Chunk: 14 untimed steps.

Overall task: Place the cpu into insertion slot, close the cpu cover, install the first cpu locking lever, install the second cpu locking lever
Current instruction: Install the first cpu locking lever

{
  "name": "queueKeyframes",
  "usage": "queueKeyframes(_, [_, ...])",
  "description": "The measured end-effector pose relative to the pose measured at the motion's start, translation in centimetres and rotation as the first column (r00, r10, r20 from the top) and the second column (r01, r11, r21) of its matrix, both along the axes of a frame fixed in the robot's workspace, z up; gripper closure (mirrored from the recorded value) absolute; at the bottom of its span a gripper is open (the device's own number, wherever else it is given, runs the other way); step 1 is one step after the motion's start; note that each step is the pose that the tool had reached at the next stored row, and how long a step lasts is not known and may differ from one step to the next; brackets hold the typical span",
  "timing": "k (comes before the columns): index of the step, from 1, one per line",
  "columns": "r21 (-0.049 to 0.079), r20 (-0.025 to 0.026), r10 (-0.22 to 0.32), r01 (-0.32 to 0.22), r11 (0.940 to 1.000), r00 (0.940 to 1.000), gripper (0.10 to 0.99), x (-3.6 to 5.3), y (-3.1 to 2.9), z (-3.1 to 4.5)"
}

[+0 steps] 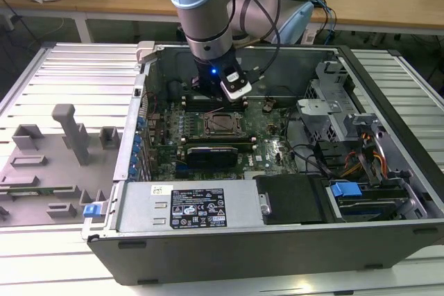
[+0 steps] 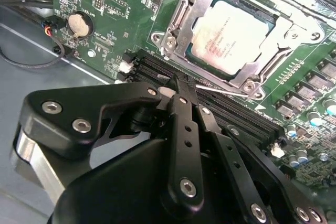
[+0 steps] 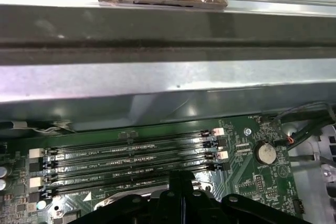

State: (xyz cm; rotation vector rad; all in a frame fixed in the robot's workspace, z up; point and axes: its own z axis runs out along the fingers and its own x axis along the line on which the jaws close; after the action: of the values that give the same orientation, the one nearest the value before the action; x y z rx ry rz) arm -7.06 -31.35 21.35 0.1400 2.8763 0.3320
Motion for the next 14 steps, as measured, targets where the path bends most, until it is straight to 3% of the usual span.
queueKeyframes(6, [-0.017,0.0063,-0.020,0.020,0.9997,0.9998,0.980,-0.16,0.12,-0.20])
queueKeyframes(14, [-0.017,0.0065,-0.039,0.039,0.9991,0.9992,0.980,-0.40,0.63,-0.24])
